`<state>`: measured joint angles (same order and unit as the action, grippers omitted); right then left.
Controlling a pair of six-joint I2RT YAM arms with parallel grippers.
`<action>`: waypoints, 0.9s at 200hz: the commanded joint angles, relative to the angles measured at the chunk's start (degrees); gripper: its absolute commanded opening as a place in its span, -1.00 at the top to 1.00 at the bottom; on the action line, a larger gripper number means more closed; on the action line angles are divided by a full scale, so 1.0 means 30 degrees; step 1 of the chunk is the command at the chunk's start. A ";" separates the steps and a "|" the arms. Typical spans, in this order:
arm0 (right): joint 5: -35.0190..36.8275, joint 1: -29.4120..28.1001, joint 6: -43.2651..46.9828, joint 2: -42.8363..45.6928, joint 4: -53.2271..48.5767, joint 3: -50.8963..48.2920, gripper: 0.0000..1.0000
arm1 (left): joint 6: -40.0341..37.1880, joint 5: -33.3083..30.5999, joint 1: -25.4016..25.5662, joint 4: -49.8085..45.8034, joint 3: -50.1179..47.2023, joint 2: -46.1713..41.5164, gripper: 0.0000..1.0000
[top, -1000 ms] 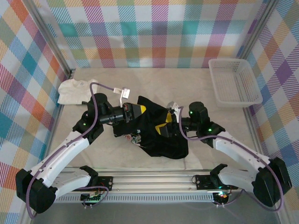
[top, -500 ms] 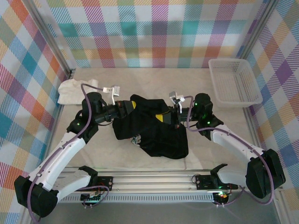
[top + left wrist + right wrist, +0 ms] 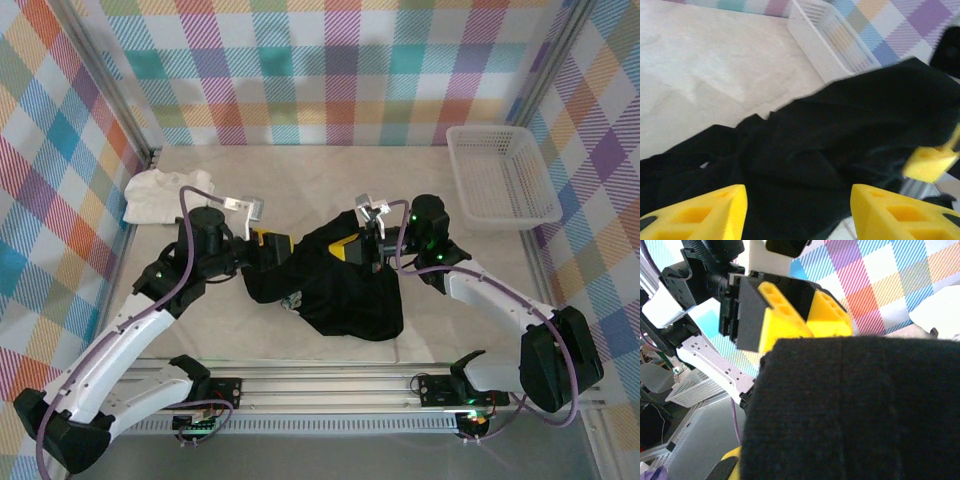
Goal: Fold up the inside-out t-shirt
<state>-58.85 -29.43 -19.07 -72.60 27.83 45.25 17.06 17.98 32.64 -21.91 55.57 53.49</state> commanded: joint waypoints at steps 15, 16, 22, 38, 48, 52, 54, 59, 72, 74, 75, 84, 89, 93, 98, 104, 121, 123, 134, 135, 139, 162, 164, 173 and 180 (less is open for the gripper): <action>-0.0656 0.0018 0.0431 0.0110 -0.0209 0.0765 1.00 | 0.0267 0.1126 0.0456 0.1751 -0.0154 0.1770 -0.13; -0.0642 0.0036 0.0435 0.0128 -0.0232 0.0780 1.00 | 0.0293 0.1156 0.0457 0.1788 -0.0140 0.1798 -0.13; -0.0629 0.0000 0.0454 0.0189 -0.0253 0.0739 1.00 | 0.0521 0.1354 0.0456 0.2411 -0.0104 0.2108 -0.13; -0.0655 0.0019 0.0483 0.0300 -0.0359 0.0681 1.00 | 0.0931 0.1994 0.0457 0.3525 0.0017 0.2948 -0.12; -0.0650 0.0004 0.0483 0.0379 -0.0389 0.0648 1.00 | 0.1136 0.2419 0.0457 0.4003 0.0127 0.3460 -0.11; -0.0642 -0.0004 0.0487 0.0423 -0.0406 0.0598 1.00 | 0.1215 0.2550 0.0457 0.4164 0.0158 0.3676 -0.09; -0.0624 0.0003 0.0473 0.0450 -0.0410 0.0569 1.00 | 0.1268 0.2610 0.0471 0.4212 0.0180 0.3761 -0.09; -0.0615 0.0000 0.0472 0.0490 -0.0426 0.0538 1.00 | 0.1347 0.2760 0.0486 0.4377 0.0205 0.4011 -0.07; -0.0479 0.0003 0.0652 0.0663 -0.0615 0.0403 1.00 | 0.1576 0.2936 0.0486 0.4450 0.0354 0.4575 0.04; -0.0473 0.0012 0.0683 0.0693 -0.0660 0.0396 1.00 | 0.1586 0.2919 0.0486 0.4437 0.0361 0.4623 0.06; -0.0448 0.0004 0.0707 0.0713 -0.0677 0.0390 1.00 | 0.1582 0.2917 0.0486 0.4420 0.0367 0.4660 0.08; -0.0288 -0.0004 0.0915 0.0872 -0.1001 0.0355 1.00 | 0.1656 0.2784 0.0486 0.4325 0.0372 0.4897 0.20; -0.0200 0.0019 0.1092 0.0976 -0.1156 0.0355 1.00 | 0.1689 0.2662 0.0478 0.4262 0.0356 0.4951 0.28; -0.0130 0.0006 0.1196 0.1077 -0.1309 0.0355 1.00 | 0.1712 0.2493 0.0475 0.4215 0.0344 0.4952 0.35; -0.0019 0.0023 0.1418 0.1174 -0.1596 0.0391 1.00 | 0.1731 0.2294 0.0486 0.4171 0.0288 0.4898 0.45; 0.0148 0.0040 0.1756 0.1321 -0.2091 0.0437 1.00 | 0.1777 0.2134 0.0460 0.4235 0.0230 0.4807 0.58; 0.1023 0.0105 0.3009 0.1874 -0.4238 0.0726 1.00 | 0.2343 0.2260 0.0237 0.5036 -0.0215 0.4137 0.90; 0.1155 0.0147 0.3118 0.1948 -0.4481 0.0733 1.00 | 0.2459 0.2399 0.0167 0.5265 -0.0294 0.4008 0.93; 0.2017 0.0378 0.3394 0.2349 -0.5562 0.0805 1.00 | 0.3362 0.3654 -0.0288 0.6809 -0.0857 0.3377 1.00; 0.2086 0.0407 0.3396 0.2390 -0.5648 0.0799 1.00 | 0.3467 0.3811 -0.0340 0.6983 -0.0916 0.3291 1.00; 0.2426 0.0519 0.3366 0.2526 -0.5920 0.0794 1.00 | 0.3909 0.4394 -0.0547 0.7688 -0.1107 0.3015 1.00; 0.4049 0.0757 0.2866 0.2743 -0.6665 0.0826 0.90 | 0.6772 0.7515 -0.1600 1.2466 -0.2557 0.1796 1.00; 0.4079 0.0757 0.2803 0.2729 -0.6648 0.0824 0.90 | 0.7023 0.7668 -0.1654 1.2916 -0.2638 0.1687 1.00; 0.4165 0.0757 0.2488 0.2566 -0.6472 0.0818 0.85 | 0.7865 0.8529 -0.1791 1.4373 -0.2926 0.1383 1.00; 0.4238 0.0757 0.2171 0.2413 -0.6300 0.0794 0.81 | 0.8251 0.8883 -0.1807 1.5003 -0.2971 0.1152 1.00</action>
<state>-49.50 -27.53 -12.23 -65.17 10.98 45.60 33.17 35.18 28.40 6.39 48.34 60.01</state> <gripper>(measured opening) 0.068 0.049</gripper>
